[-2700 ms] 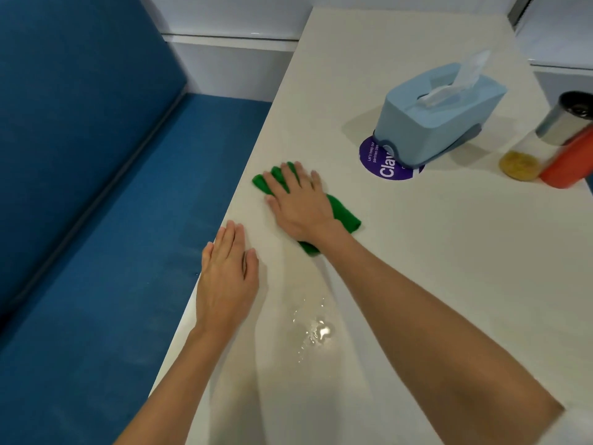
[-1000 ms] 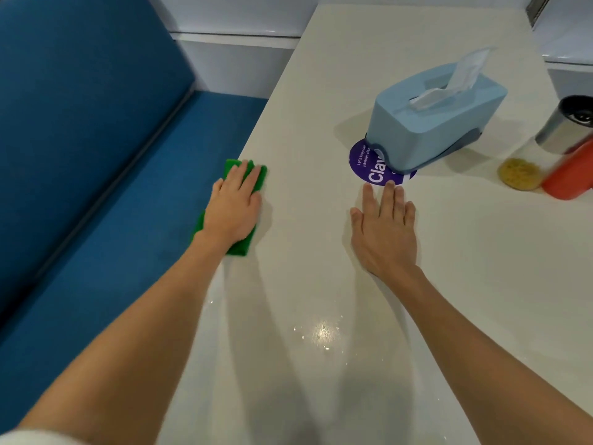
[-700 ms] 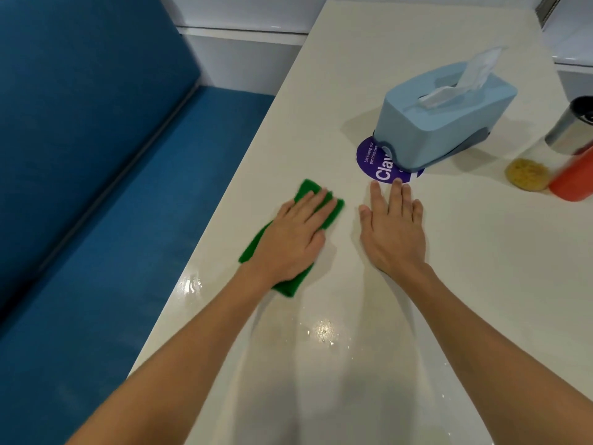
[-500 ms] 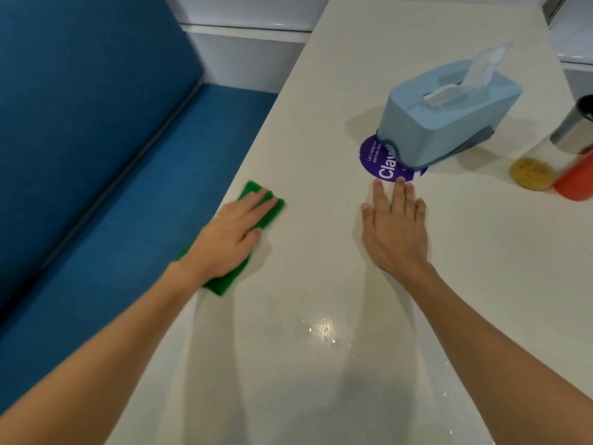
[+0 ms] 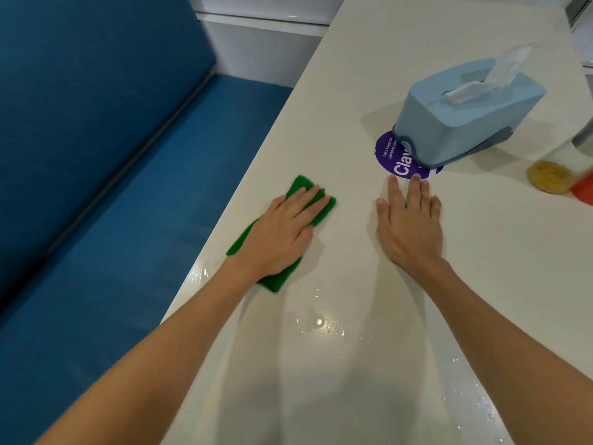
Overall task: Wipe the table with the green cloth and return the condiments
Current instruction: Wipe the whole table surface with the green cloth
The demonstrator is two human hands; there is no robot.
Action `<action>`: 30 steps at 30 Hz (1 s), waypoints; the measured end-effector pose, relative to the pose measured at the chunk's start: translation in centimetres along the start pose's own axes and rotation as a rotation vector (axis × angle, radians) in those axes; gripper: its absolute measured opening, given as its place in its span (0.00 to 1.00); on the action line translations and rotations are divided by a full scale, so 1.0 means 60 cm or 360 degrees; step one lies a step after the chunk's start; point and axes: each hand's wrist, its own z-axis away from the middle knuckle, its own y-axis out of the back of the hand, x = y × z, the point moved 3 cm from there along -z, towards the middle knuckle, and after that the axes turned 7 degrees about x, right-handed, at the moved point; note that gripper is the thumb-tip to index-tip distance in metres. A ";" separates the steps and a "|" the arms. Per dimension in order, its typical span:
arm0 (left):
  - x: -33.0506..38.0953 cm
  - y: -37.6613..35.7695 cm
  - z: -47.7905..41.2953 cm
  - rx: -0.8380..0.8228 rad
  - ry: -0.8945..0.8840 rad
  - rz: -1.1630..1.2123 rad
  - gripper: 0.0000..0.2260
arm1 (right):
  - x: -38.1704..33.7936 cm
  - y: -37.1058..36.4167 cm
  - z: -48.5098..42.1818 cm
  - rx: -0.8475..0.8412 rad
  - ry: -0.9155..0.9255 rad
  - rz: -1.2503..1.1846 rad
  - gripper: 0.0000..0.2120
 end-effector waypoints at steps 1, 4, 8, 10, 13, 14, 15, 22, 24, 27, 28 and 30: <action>-0.013 0.010 0.024 -0.0025 -0.0047 0.0047 0.26 | 0.000 0.000 0.000 0.0001 0.0005 -0.0006 0.26; -0.077 0.039 0.063 -0.0020 0.0004 0.0038 0.26 | -0.001 0.000 0.000 0.0006 0.0008 -0.0003 0.26; -0.130 0.049 0.024 0.0112 0.0289 -0.0007 0.27 | -0.006 0.000 -0.001 -0.0002 -0.0004 0.0025 0.26; -0.123 0.037 -0.019 0.0187 0.0460 -0.0111 0.26 | -0.007 0.000 -0.001 -0.0005 -0.0011 0.0037 0.26; -0.071 0.014 -0.077 0.0209 0.0572 -0.0266 0.25 | -0.006 0.001 -0.002 0.0008 -0.0011 0.0049 0.26; -0.048 0.006 -0.090 0.0203 0.0556 -0.0273 0.27 | -0.006 0.000 -0.003 0.0009 -0.0011 0.0045 0.26; -0.024 -0.004 -0.098 0.0186 0.0515 -0.0271 0.29 | -0.007 0.000 -0.003 0.0002 -0.0014 0.0032 0.26; 0.070 -0.022 0.009 -0.0031 -0.0104 0.0068 0.26 | -0.001 0.014 0.001 -0.0066 -0.0046 -0.0249 0.25; 0.026 -0.002 0.049 -0.0021 -0.0082 0.0087 0.25 | 0.015 0.040 0.003 -0.0019 -0.0072 -0.0417 0.24; -0.045 0.025 0.060 0.0086 0.0187 0.0016 0.26 | 0.060 0.069 0.022 0.0005 -0.0089 -0.0296 0.24; -0.059 0.028 0.050 0.0133 0.0297 -0.0024 0.26 | 0.077 0.071 0.033 -0.0033 -0.0106 -0.0213 0.24; -0.063 0.026 0.015 0.0240 0.0501 -0.0144 0.26 | 0.109 0.066 0.056 -0.0130 -0.0136 -0.0082 0.25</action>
